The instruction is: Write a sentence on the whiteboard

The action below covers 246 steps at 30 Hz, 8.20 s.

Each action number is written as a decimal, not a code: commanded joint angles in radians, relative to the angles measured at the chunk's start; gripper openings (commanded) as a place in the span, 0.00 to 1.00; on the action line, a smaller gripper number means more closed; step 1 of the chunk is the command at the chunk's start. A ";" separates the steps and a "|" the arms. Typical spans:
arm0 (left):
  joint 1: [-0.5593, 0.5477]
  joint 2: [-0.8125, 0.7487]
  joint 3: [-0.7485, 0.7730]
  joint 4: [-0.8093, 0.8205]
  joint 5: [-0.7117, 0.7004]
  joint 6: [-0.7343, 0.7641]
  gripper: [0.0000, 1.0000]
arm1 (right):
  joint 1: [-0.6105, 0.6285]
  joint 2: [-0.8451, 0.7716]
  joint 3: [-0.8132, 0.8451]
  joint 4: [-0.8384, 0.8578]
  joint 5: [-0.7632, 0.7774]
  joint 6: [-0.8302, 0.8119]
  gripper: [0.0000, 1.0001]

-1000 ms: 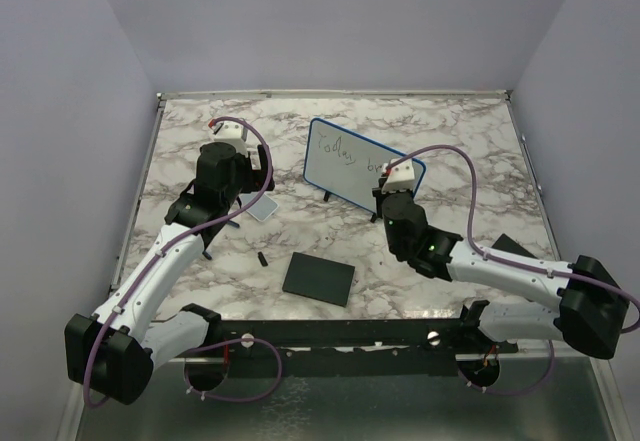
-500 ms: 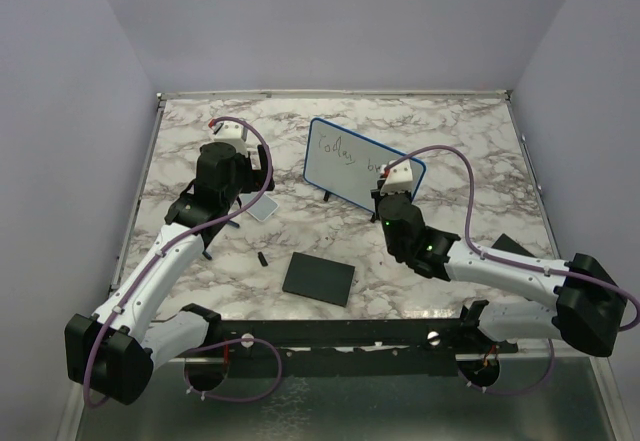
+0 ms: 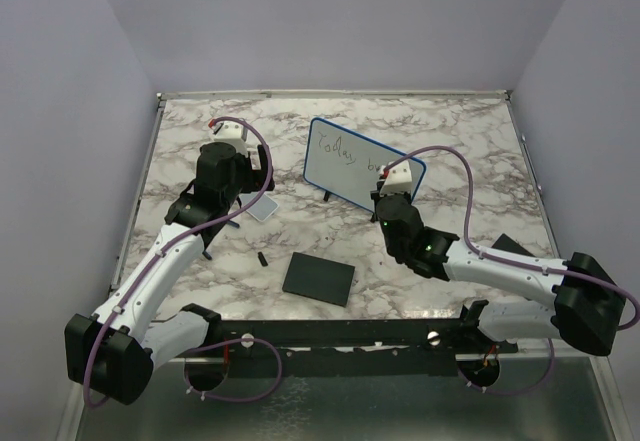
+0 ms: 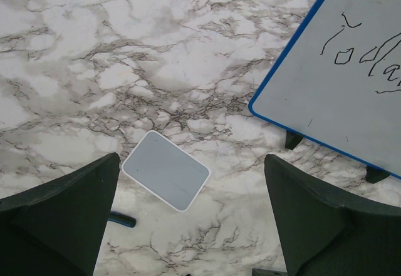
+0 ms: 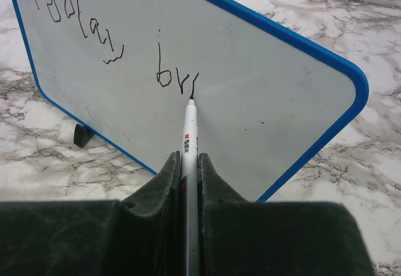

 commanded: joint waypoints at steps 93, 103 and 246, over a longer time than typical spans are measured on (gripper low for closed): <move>-0.009 -0.021 -0.009 0.014 0.017 0.003 0.99 | -0.013 -0.140 -0.009 -0.016 -0.114 -0.121 0.00; -0.009 -0.018 -0.011 0.014 0.017 0.001 0.99 | -0.013 -0.130 -0.018 -0.064 -0.042 -0.056 0.00; -0.010 -0.022 -0.017 0.021 0.020 -0.005 0.99 | 0.015 -0.297 -0.081 -0.174 -0.101 0.004 0.01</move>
